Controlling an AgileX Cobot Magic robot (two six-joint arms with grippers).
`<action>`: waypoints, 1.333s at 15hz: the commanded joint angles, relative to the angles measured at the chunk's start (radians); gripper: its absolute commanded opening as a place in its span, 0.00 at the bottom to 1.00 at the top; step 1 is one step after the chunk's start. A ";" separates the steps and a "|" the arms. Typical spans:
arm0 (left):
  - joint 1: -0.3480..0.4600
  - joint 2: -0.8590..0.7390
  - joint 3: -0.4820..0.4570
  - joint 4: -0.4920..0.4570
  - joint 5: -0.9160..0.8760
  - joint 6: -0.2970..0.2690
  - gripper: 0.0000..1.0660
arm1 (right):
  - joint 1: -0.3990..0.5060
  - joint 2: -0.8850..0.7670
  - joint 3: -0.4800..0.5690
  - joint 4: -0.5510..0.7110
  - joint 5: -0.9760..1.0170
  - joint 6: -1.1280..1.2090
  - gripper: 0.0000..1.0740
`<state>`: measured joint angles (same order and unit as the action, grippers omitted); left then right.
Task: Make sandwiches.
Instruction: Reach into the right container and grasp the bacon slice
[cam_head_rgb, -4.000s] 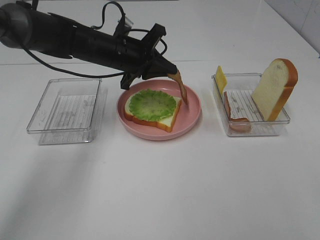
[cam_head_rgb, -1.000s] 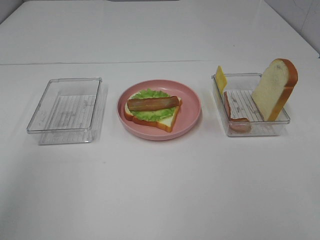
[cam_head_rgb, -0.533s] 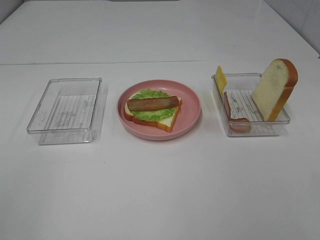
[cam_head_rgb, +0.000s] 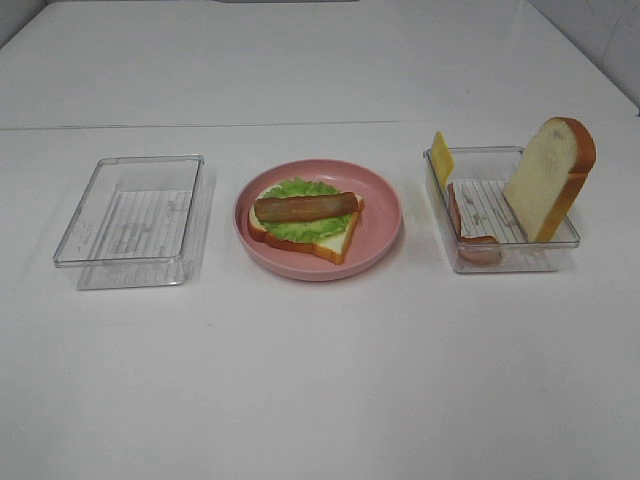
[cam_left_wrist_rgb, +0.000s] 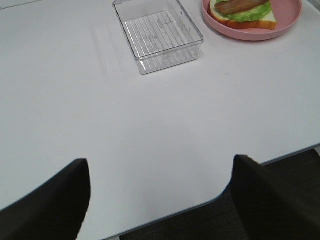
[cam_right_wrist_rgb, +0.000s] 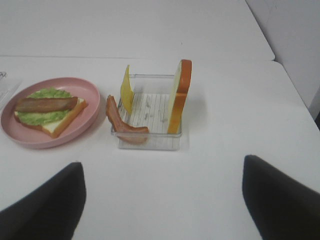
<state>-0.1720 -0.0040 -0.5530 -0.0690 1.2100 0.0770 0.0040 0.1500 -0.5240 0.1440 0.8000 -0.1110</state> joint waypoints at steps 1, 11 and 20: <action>-0.002 -0.022 0.008 -0.009 -0.052 -0.006 0.70 | -0.004 0.118 -0.008 0.031 -0.121 -0.006 0.73; -0.002 -0.022 0.053 -0.011 -0.169 -0.008 0.70 | -0.003 1.029 -0.479 0.221 -0.044 -0.234 0.72; -0.002 -0.022 0.053 -0.011 -0.169 -0.008 0.70 | 0.221 1.561 -0.845 0.163 0.117 -0.136 0.63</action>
<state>-0.1720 -0.0060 -0.5060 -0.0700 1.0520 0.0740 0.2150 1.6990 -1.3630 0.3250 0.9110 -0.2690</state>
